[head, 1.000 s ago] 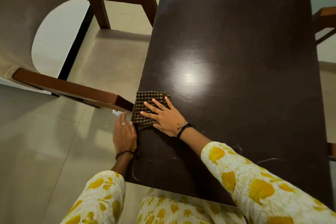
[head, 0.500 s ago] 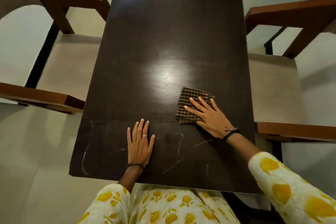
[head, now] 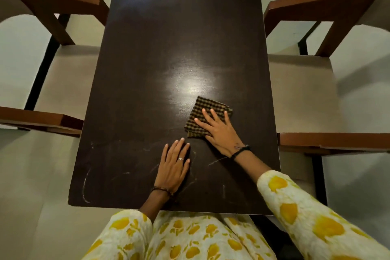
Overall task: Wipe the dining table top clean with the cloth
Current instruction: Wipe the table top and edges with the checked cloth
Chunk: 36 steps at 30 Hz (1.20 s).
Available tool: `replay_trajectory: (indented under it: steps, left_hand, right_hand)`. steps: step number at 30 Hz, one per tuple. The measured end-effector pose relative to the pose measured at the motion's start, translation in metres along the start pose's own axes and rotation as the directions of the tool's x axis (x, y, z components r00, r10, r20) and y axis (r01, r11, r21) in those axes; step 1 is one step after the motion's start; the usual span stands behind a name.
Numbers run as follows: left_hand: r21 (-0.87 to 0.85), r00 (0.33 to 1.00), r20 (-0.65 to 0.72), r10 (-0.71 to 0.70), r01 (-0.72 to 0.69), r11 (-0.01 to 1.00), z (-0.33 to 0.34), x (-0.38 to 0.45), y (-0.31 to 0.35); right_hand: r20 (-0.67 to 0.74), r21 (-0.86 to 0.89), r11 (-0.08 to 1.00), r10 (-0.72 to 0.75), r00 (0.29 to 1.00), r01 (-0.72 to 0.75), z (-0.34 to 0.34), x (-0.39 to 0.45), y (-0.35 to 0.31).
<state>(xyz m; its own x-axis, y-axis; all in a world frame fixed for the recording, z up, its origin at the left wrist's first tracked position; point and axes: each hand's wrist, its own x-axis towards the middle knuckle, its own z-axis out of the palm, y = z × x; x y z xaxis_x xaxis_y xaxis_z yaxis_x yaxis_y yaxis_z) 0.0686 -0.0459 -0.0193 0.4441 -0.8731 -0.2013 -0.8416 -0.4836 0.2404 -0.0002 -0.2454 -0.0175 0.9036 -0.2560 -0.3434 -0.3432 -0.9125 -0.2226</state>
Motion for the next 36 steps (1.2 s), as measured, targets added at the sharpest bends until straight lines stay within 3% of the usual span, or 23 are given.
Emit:
replay_trajectory:
  steps: [6, 12, 17, 23, 31, 36]
  left_hand:
    - [0.086, 0.994, 0.067, 0.088, -0.093, 0.992, 0.009, 0.004, 0.015]
    - [0.013, 0.994, 0.038, 0.099, -0.100, 0.995, 0.014, 0.008, 0.021]
    - [-0.013, 0.993, 0.018, 0.115, -0.115, 0.993, 0.016, 0.008, 0.021]
    - [-0.038, 0.993, 0.013, 0.121, -0.120, 0.992, 0.014, 0.006, 0.021]
    - [-0.021, 0.986, 0.048, 0.158, -0.157, 0.987, 0.018, 0.004, 0.014]
    - [-0.018, 0.976, 0.053, 0.209, -0.208, 0.978, 0.016, 0.003, 0.008]
  right_hand:
    - [-0.089, 0.018, 0.999, -0.036, 0.995, 0.038, 0.005, -0.015, 0.024]
    - [-0.247, 0.241, 0.943, 0.288, 0.925, -0.230, 0.015, -0.060, 0.072]
    - [-0.310, 0.554, 0.758, 0.572, 0.759, -0.345, 0.026, -0.086, 0.055]
    - [-0.196, 0.736, 0.553, 0.726, 0.660, -0.390, 0.055, -0.145, -0.008]
    - [-0.178, 0.563, 0.576, 0.785, 0.594, -0.593, 0.041, -0.111, -0.002]
    - [-0.150, 0.446, 0.597, 0.784, 0.602, -0.666, 0.023, -0.081, 0.023]
